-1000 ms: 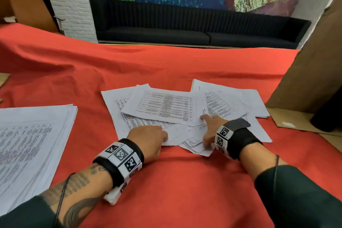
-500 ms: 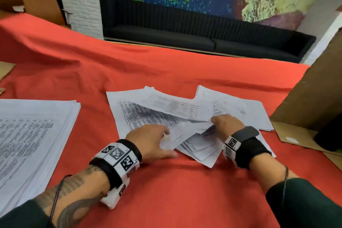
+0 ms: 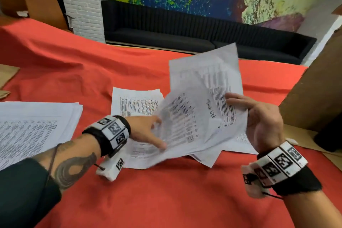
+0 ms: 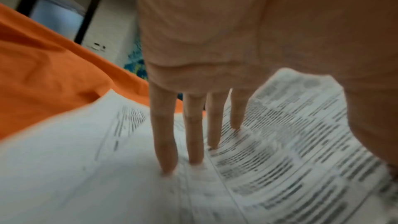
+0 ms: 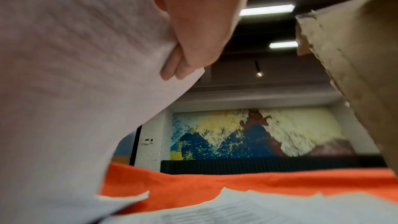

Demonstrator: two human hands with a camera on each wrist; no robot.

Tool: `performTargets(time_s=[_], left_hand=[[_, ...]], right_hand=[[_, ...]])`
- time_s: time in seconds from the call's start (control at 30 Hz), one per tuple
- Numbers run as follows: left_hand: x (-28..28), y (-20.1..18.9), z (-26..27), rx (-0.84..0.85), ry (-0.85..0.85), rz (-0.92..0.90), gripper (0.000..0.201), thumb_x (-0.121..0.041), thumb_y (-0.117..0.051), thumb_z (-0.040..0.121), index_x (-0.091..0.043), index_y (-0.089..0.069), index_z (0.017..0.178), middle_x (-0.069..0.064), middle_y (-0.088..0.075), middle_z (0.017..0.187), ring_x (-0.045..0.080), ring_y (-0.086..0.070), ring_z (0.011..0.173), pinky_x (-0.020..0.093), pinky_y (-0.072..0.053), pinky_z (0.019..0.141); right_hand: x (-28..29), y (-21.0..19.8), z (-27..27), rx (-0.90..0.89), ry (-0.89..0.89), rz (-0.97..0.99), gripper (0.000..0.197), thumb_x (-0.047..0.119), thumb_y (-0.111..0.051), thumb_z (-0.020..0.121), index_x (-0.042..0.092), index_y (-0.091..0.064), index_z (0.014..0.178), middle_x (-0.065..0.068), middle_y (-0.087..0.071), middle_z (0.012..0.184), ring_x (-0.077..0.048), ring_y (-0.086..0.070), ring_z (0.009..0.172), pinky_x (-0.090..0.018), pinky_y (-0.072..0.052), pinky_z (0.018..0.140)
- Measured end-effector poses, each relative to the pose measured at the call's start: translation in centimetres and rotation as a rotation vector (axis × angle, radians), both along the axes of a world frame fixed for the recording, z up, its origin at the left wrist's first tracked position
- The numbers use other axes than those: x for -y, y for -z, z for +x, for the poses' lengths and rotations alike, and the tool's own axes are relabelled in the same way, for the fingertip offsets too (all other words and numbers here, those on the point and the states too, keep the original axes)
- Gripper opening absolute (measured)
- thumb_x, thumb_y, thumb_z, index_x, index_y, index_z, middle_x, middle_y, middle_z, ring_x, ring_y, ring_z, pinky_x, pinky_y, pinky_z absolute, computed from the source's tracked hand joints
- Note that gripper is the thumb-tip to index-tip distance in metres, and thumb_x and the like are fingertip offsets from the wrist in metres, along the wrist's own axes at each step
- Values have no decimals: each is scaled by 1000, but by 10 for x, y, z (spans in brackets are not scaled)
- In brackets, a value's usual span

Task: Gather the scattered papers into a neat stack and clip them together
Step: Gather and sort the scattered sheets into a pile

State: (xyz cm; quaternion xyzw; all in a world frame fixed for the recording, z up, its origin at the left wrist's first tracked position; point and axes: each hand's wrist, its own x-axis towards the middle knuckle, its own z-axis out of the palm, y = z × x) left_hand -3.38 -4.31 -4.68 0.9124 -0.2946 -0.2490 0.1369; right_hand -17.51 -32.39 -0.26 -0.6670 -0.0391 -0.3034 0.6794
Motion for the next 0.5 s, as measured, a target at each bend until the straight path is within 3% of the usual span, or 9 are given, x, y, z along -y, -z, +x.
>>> performTargets(time_s=[0.07,0.13,0.17,0.23,0.3,0.37,0.43,0.5], left_hand=[[12,10,-3,-26,66,48,110,-71,-77,72,-24,-28,158,-6,-48,155,16,-55,130,25,-38,108],[20,8,3,-10,5,-88,115,-69,-81,69,-22,-26,158,-6,-48,153,18,-55,131,29,-40,111],[23,7,9,27,-50,-186,119,-68,-85,65,-21,-27,157,-5,-47,151,20,-53,132,33,-41,114],[28,4,21,120,-133,-364,121,-68,-92,52,-23,-40,151,-6,-51,144,20,-54,129,40,-43,115],[32,7,30,99,-98,-444,99,-61,-96,50,-27,-59,136,-7,-65,133,18,-62,120,40,-48,111],[35,12,34,10,-28,-508,82,-58,-94,51,-30,-70,124,-7,-74,122,17,-69,113,38,-51,107],[37,11,34,-12,-57,-625,71,-65,-89,52,-29,-76,112,-9,-78,107,12,-72,98,32,-54,92],[38,5,35,61,-106,-706,58,-77,-81,57,-26,-81,85,-4,-72,73,14,-59,62,28,-43,64]], right_hand=[[0,2,6,-77,53,136,23,25,-80,70,4,-82,78,-20,-78,98,-26,-73,100,-34,-55,92],[2,10,9,-174,204,-12,27,27,-94,62,9,-82,77,-8,-79,87,-28,-73,89,-44,-57,91],[1,13,9,-209,258,-74,21,16,-94,64,11,-81,79,-4,-79,88,-29,-73,90,-46,-59,91],[-1,17,7,-241,228,-88,30,-7,-85,67,12,-78,89,-6,-77,102,-26,-74,92,-46,-62,87],[-4,16,5,-204,80,19,49,-22,-74,67,8,-70,105,-12,-73,118,-20,-74,89,-37,-63,78],[2,17,5,-165,11,38,70,-30,-68,66,11,-60,122,-13,-72,118,-20,-75,89,-33,-62,76],[7,19,5,-179,52,24,72,-30,-67,68,16,-59,123,-9,-77,102,-23,-75,85,-38,-62,77],[8,22,5,-211,101,87,50,-26,-61,77,13,-67,109,-8,-78,89,-24,-74,77,-40,-60,75]])
